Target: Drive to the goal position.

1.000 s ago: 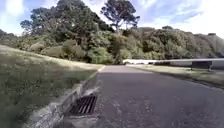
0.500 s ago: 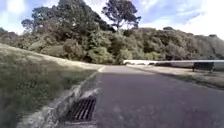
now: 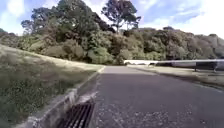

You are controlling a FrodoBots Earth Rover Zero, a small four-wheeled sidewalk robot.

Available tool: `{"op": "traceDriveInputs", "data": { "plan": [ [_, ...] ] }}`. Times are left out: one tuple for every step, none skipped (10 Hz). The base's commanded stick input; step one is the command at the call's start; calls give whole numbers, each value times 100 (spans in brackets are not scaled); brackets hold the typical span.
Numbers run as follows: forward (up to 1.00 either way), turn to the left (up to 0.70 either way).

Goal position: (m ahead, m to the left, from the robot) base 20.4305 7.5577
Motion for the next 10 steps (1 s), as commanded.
{"op": "traceDriveInputs", "data": {
  "plan": [
    [63,0],
    [63,0],
    [63,0],
    [63,0],
    [62,0],
    [62,0],
    [61,-1],
    [61,-2],
    [61,-10],
    [61,-10]
  ]
}}
